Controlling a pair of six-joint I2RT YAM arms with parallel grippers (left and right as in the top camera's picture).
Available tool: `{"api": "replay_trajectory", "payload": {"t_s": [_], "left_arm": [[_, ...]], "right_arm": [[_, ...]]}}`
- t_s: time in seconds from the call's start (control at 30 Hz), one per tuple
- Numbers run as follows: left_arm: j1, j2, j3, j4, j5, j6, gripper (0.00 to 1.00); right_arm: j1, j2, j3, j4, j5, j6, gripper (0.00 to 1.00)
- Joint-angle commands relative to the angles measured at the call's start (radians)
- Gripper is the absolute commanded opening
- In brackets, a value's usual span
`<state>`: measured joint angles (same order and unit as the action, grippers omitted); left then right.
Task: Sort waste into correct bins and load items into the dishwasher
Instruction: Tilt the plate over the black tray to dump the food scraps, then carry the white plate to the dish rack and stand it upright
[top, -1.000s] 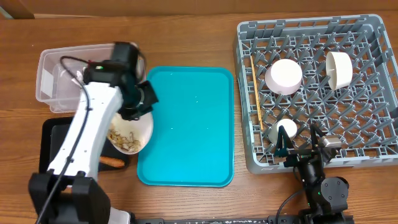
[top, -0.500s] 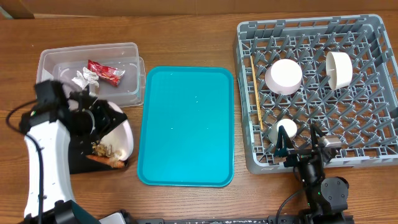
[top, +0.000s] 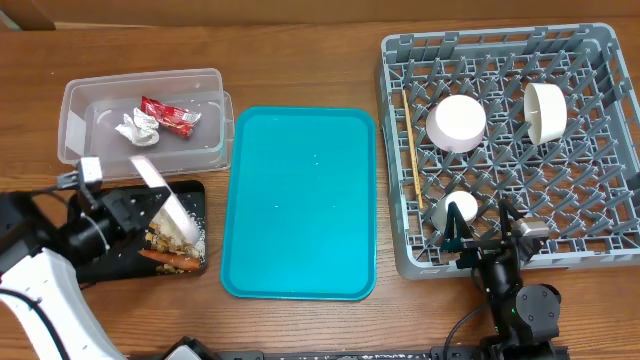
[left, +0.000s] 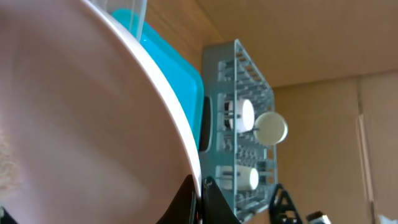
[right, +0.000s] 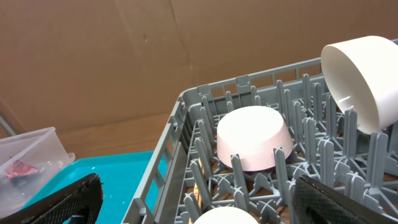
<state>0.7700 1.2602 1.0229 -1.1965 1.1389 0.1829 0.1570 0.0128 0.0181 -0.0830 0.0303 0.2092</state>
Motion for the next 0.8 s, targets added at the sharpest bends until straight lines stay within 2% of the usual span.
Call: {"api": "replay_trajectory", "payload": {"t_s": [0.0,0.13,0.3,0.6,0.77], "left_arm": [[0.062,-0.013,-0.007,-0.061,0.112,0.200,0.04],[0.138,-0.012,-0.008,-0.199,0.197,0.387,0.04],[0.180,-0.012,-0.008,-0.299,0.188,0.530,0.04],[0.171,-0.012,0.000,-0.267,0.220,0.486,0.04],[0.070,-0.012,0.060,-0.114,0.220,0.342,0.04]], "right_arm": [[-0.005,-0.010,-0.010,0.004,0.001,0.000,1.00],[-0.005,-0.010,-0.010,0.004,0.001,0.000,1.00],[-0.005,-0.010,-0.010,0.004,0.001,0.000,1.00],[-0.005,-0.010,-0.010,0.004,0.001,0.000,1.00],[-0.005,-0.010,-0.010,0.003,0.001,0.000,1.00]]}}
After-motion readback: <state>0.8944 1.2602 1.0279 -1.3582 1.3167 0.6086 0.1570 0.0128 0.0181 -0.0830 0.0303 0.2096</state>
